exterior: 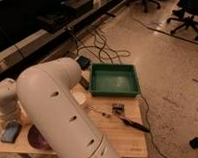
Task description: Place sponge in plastic cup
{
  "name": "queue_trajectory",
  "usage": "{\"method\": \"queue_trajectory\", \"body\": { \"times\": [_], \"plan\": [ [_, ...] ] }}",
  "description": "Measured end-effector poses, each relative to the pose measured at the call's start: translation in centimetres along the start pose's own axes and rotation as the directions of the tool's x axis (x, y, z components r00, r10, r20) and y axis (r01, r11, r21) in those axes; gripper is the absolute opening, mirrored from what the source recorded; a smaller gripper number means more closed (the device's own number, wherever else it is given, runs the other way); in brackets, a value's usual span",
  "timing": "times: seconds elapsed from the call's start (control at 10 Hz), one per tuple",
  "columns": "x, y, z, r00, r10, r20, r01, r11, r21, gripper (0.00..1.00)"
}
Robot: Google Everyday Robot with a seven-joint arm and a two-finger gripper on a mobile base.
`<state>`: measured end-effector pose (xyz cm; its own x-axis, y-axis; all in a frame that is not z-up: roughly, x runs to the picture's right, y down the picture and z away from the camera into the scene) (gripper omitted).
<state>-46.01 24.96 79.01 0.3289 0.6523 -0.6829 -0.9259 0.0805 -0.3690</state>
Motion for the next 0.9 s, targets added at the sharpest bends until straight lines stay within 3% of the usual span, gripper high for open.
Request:
{"method": "queue_trajectory", "body": {
  "times": [0.2, 0.4, 0.9],
  "plan": [
    [-0.04, -0.16, 0.06, 1.000, 0.003, -0.004, -0.003, 1.000, -0.002, 0.22],
    [-0.13, -0.52, 0.10, 1.000, 0.008, -0.008, -0.008, 0.999, -0.032, 0.02],
    [-0.02, -0.45, 0.05, 1.000, -0.001, -0.008, 0.001, 1.000, -0.030, 0.00]
  ]
}}
